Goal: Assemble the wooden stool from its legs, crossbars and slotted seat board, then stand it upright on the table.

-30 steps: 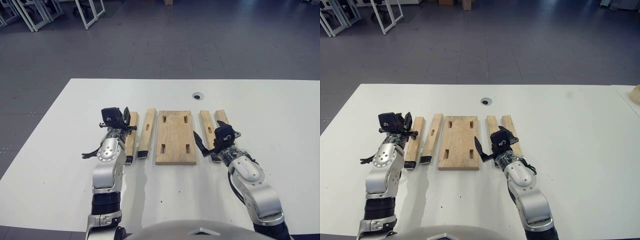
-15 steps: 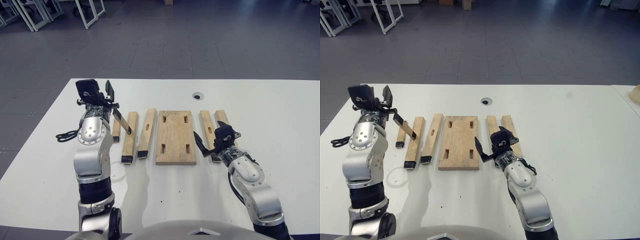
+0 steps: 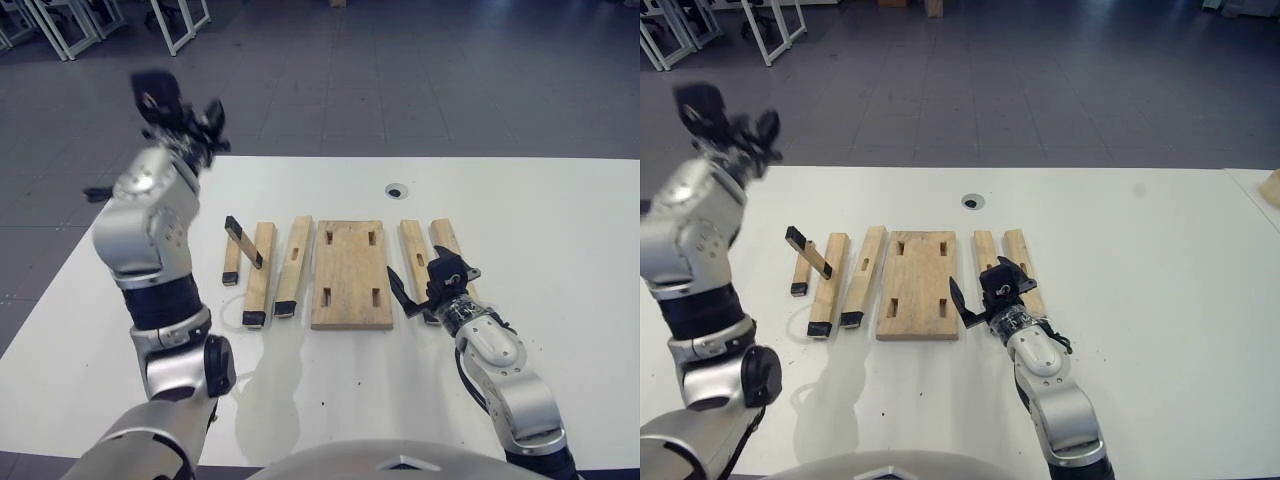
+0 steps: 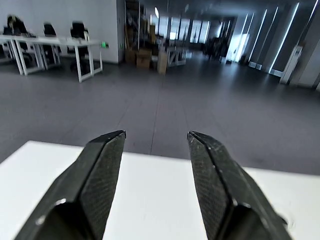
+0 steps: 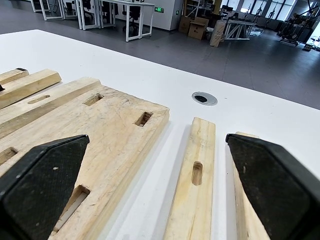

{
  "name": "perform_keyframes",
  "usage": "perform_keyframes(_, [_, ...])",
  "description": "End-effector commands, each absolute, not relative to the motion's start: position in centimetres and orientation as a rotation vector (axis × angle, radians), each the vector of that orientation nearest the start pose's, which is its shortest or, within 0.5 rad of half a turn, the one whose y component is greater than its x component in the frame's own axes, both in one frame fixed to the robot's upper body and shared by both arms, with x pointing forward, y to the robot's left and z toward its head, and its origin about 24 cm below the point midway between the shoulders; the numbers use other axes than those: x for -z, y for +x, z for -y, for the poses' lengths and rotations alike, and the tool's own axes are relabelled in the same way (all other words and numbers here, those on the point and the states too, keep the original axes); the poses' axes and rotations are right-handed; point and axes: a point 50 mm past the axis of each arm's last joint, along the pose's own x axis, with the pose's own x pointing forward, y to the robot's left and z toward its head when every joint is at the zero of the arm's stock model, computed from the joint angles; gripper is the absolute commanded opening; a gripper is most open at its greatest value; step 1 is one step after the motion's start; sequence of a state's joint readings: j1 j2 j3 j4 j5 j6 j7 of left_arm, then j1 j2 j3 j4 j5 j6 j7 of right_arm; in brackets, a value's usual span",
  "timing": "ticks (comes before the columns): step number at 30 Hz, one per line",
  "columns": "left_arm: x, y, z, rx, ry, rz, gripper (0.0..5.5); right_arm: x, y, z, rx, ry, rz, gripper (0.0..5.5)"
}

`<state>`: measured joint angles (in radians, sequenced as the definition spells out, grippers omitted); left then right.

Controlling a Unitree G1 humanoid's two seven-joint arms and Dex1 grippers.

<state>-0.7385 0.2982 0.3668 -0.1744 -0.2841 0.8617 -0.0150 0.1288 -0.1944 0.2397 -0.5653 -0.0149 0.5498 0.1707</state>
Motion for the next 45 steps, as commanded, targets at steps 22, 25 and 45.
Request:
perform_keyframes(22, [-21.9, 29.0, -21.3, 0.048, -0.272, 0.079, 2.49, -8.4, 21.4, 11.9, -0.361, -0.18, -0.15, 5.04])
perform_keyframes(25, [-18.8, 25.9, -20.2, 0.084, -0.261, -0.07, 2.91, -8.3, 21.2, 12.1, -0.352, -0.181, -0.154, 5.04])
perform_keyframes(45, [-4.2, 15.0, -17.6, 0.028, -0.096, -0.751, 4.09, -8.2, 21.2, 12.5, -0.345, -0.192, -0.158, 5.04])
